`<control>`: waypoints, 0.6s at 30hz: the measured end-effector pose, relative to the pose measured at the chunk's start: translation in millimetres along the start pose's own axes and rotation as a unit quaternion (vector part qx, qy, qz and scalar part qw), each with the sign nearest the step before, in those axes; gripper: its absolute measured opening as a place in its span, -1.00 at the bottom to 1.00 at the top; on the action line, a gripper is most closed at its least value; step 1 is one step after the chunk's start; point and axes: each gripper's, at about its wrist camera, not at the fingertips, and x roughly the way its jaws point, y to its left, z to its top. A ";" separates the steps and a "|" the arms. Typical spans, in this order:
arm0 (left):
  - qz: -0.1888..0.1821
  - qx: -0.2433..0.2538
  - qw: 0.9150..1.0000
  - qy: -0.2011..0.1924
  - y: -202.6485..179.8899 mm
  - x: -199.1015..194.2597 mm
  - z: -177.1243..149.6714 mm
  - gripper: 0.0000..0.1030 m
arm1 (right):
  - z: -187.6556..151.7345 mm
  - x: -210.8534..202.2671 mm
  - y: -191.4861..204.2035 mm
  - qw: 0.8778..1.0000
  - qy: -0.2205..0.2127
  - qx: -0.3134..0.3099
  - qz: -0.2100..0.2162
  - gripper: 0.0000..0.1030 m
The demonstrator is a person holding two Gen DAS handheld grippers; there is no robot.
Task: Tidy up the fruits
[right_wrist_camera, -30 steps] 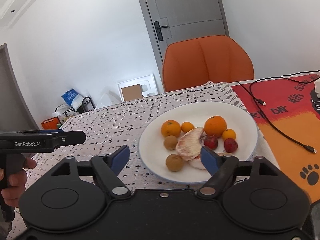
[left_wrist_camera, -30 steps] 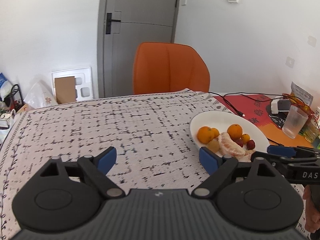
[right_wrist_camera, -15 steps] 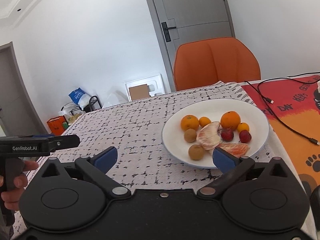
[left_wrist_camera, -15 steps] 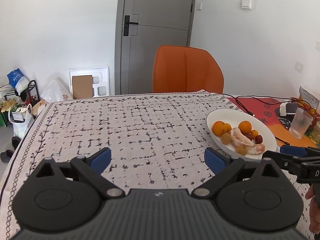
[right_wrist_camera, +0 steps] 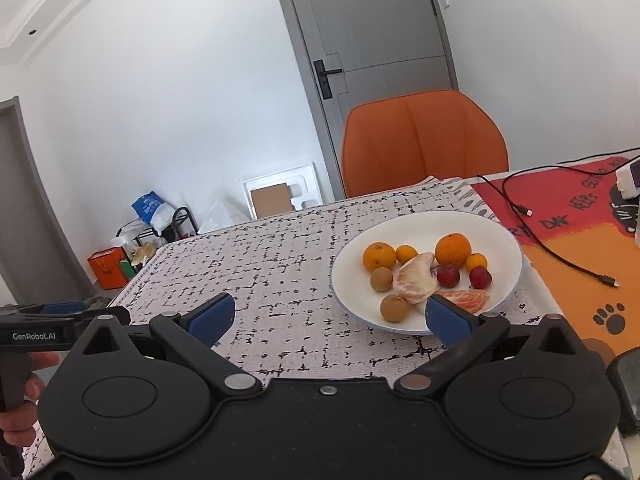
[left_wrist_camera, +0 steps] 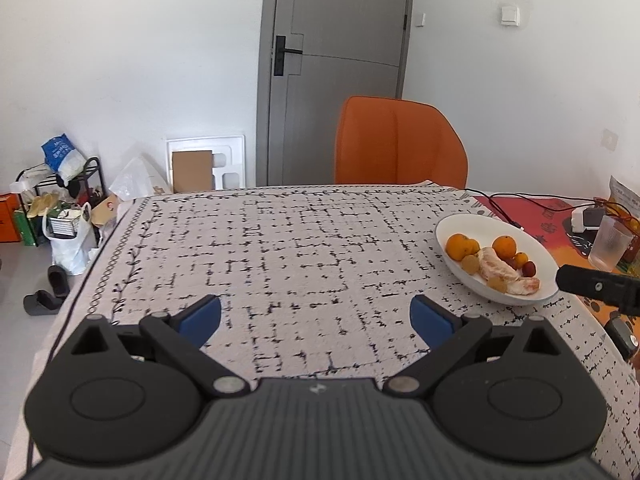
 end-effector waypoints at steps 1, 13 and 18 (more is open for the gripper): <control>0.001 0.001 1.000 -0.001 0.9 -2.7 -0.9 0.94 | 0.0 -1.8 0.9 1.000 -0.001 -0.002 0.002 1.00; 0.018 -0.006 1.000 -0.011 14.0 -32.1 -5.6 0.94 | -4.2 -23.8 20.3 1.000 -0.001 -0.023 0.017 1.00; 0.023 -0.014 0.999 -0.020 16.9 -46.2 -9.9 0.94 | -7.1 -32.3 27.3 0.999 0.000 -0.028 0.020 1.00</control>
